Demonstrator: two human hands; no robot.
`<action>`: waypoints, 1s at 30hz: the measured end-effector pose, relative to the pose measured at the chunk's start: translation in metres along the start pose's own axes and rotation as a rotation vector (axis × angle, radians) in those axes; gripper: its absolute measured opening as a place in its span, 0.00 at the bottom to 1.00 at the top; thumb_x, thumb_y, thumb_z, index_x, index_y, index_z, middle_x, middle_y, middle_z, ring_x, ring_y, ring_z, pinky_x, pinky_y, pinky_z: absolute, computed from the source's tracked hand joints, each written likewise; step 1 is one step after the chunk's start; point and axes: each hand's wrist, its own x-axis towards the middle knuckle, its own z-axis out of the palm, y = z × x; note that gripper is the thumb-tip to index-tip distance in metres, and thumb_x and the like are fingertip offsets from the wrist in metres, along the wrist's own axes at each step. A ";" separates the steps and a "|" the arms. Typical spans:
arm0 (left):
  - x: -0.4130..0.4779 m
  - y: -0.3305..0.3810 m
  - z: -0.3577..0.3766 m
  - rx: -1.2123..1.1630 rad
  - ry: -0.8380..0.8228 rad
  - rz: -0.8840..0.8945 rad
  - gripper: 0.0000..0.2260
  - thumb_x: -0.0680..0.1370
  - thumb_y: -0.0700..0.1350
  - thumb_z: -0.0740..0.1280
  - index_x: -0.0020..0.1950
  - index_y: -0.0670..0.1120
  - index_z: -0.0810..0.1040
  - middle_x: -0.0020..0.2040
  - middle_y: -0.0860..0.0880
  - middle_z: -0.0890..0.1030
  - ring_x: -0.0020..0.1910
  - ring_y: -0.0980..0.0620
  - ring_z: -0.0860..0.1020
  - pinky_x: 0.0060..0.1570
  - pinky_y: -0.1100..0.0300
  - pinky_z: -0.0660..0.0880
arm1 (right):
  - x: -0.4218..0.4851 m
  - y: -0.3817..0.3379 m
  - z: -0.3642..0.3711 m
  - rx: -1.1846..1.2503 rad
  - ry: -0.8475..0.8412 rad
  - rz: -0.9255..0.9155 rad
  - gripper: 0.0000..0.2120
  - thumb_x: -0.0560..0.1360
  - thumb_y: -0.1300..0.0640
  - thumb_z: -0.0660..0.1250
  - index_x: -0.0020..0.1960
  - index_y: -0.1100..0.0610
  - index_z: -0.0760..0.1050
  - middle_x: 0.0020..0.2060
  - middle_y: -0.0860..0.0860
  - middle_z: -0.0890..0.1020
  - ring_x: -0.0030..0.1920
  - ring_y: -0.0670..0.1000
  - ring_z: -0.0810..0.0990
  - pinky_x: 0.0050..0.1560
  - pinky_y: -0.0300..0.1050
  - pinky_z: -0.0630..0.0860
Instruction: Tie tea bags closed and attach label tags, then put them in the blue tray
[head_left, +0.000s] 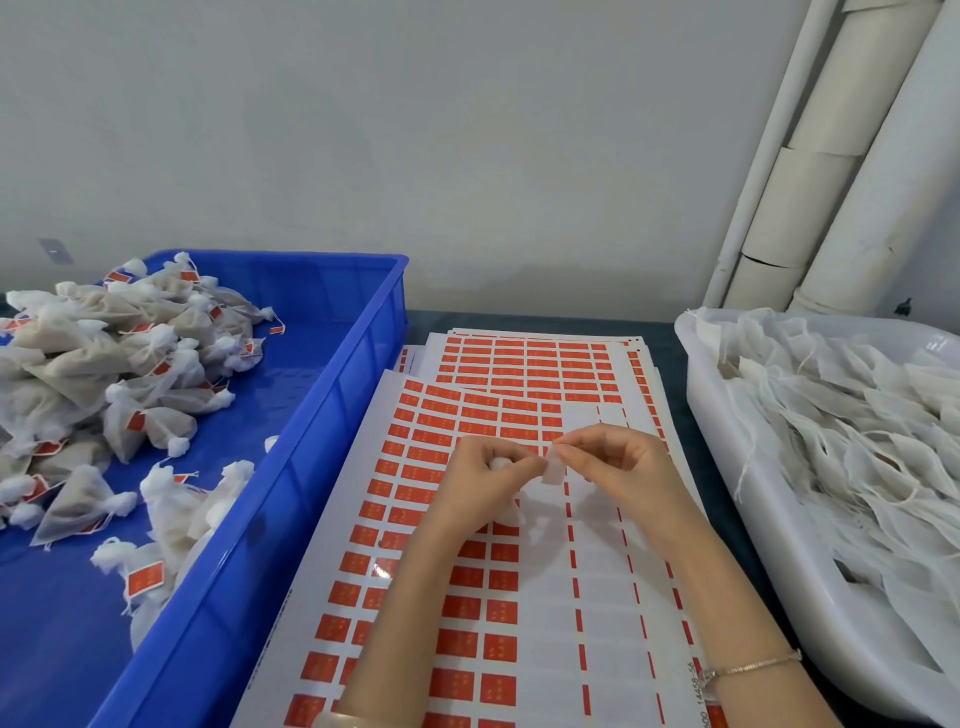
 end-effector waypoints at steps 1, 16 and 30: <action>0.000 0.001 -0.001 -0.010 0.009 -0.016 0.08 0.75 0.45 0.70 0.37 0.54 0.83 0.33 0.59 0.82 0.36 0.62 0.79 0.32 0.73 0.71 | 0.000 0.000 0.000 -0.013 -0.004 -0.015 0.04 0.72 0.56 0.72 0.46 0.47 0.81 0.42 0.36 0.83 0.47 0.38 0.80 0.42 0.24 0.74; 0.003 0.003 -0.004 -0.155 0.029 -0.218 0.09 0.76 0.48 0.69 0.36 0.49 0.82 0.26 0.55 0.76 0.30 0.57 0.72 0.30 0.70 0.71 | 0.001 0.001 0.005 -0.126 0.000 -0.064 0.09 0.70 0.54 0.74 0.49 0.47 0.84 0.48 0.42 0.84 0.50 0.47 0.81 0.52 0.48 0.80; 0.008 0.003 -0.006 -0.177 0.086 -0.409 0.06 0.73 0.52 0.72 0.40 0.52 0.78 0.39 0.52 0.81 0.44 0.52 0.79 0.42 0.60 0.75 | 0.001 0.003 0.009 -0.208 0.008 -0.073 0.10 0.70 0.54 0.74 0.45 0.39 0.81 0.45 0.38 0.82 0.46 0.47 0.79 0.47 0.44 0.79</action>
